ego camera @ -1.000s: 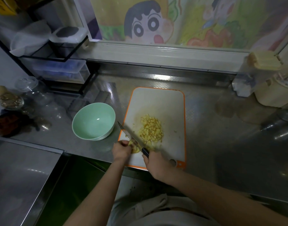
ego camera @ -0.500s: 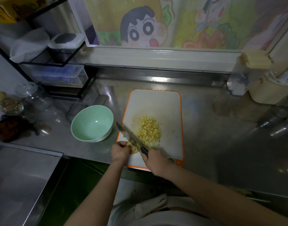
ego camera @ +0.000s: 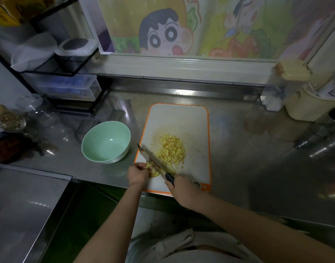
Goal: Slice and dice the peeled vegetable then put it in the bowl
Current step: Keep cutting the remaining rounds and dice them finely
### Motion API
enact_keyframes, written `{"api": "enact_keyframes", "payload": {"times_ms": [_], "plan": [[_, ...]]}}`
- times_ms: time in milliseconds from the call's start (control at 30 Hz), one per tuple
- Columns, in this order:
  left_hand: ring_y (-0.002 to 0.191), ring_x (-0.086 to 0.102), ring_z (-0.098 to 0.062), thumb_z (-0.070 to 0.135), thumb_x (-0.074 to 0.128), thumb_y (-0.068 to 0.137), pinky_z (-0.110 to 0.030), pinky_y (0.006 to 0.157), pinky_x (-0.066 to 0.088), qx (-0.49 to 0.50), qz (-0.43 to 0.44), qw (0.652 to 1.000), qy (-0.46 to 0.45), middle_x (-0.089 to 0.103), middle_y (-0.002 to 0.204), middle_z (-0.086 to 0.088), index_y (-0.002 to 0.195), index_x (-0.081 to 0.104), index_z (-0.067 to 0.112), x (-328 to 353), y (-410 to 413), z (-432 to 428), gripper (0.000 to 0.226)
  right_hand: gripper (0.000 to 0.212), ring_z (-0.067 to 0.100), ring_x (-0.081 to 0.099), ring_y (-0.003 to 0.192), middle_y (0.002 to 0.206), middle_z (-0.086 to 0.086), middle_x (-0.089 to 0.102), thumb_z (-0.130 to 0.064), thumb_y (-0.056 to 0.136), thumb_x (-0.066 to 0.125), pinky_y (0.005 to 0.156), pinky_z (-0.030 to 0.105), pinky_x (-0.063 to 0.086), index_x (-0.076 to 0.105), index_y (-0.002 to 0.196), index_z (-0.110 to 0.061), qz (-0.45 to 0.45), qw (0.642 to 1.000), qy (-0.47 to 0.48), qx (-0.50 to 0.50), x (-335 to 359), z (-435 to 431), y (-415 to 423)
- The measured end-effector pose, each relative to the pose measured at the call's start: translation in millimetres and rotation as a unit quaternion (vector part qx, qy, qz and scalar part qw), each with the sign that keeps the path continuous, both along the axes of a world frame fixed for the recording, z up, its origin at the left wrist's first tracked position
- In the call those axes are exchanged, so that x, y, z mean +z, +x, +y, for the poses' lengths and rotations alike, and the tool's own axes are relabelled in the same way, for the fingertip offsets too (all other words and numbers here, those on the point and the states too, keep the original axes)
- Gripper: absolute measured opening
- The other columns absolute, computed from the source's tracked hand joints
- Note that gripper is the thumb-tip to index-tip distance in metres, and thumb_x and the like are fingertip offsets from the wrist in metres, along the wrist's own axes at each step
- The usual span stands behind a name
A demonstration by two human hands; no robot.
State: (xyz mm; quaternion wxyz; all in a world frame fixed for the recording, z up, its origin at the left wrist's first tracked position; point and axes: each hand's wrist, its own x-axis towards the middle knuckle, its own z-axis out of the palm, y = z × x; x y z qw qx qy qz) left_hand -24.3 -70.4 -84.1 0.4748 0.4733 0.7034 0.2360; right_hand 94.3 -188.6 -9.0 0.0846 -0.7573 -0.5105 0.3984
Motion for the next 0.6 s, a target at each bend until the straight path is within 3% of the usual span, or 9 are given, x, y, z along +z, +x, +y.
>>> {"api": "enact_keyframes", "payload": {"times_ms": [100, 200, 367, 500, 600], "plan": [[0.098, 0.062, -0.030, 0.005, 0.071, 0.077, -0.039, 0.091, 0.050, 0.001, 0.003, 1.000, 0.004, 0.067, 0.098, -0.016, 0.066, 0.053, 0.020, -0.3, 0.3, -0.8, 0.026, 0.042, 0.026, 0.058, 0.104, 0.114, 0.013, 0.059, -0.040, 0.101, 0.033, 0.064, 0.026, 0.031, 0.053, 0.117, -0.006, -0.028, 1.000, 0.001, 0.001, -1.1, 0.0, -4.1], [0.099, 0.062, -0.030, 0.005, 0.072, 0.077, -0.038, 0.091, 0.050, -0.004, 0.006, 1.000, 0.012, 0.067, 0.098, -0.017, 0.066, 0.053, 0.020, -1.6, 0.4, -0.7, 0.026, 0.041, 0.025, 0.057, 0.106, 0.118, 0.012, 0.058, -0.038, 0.101, 0.034, 0.063, 0.025, 0.029, 0.052, 0.121, -0.006, -0.049, 0.999, 0.003, 0.008, 0.2, 0.3, -5.4], [0.100, 0.061, -0.030, 0.005, 0.072, 0.077, -0.039, 0.092, 0.049, -0.007, 0.011, 1.000, 0.012, 0.066, 0.098, -0.017, 0.065, 0.053, 0.018, -3.0, -0.2, 1.6, 0.025, 0.040, 0.021, 0.057, 0.089, 0.106, 0.012, 0.060, -0.039, 0.101, 0.036, 0.047, 0.019, 0.021, 0.054, 0.114, -0.006, -0.043, 0.999, 0.015, -0.003, -8.0, 0.0, -6.5], [0.100, 0.061, -0.029, 0.005, 0.071, 0.078, -0.039, 0.093, 0.049, -0.011, 0.018, 1.000, 0.008, 0.067, 0.100, -0.016, 0.071, 0.057, 0.013, -3.2, 0.2, 1.4, 0.017, 0.041, 0.025, 0.060, 0.098, 0.111, 0.013, 0.061, -0.039, 0.101, 0.036, 0.047, 0.019, 0.024, 0.055, 0.113, -0.005, -0.039, 0.999, 0.014, -0.008, -13.2, 1.5, -7.2], [0.102, 0.060, -0.028, 0.006, 0.070, 0.079, -0.035, 0.093, 0.048, -0.016, 0.024, 0.999, 0.015, 0.067, 0.102, -0.015, 0.081, 0.060, 0.011, -2.4, 0.4, 0.9, 0.012, 0.042, 0.024, 0.060, 0.090, 0.105, 0.014, 0.062, -0.039, 0.100, 0.037, 0.049, 0.021, 0.029, 0.055, 0.113, -0.003, -0.022, 0.999, 0.018, -0.019, -15.1, 4.0, -7.7]]}}
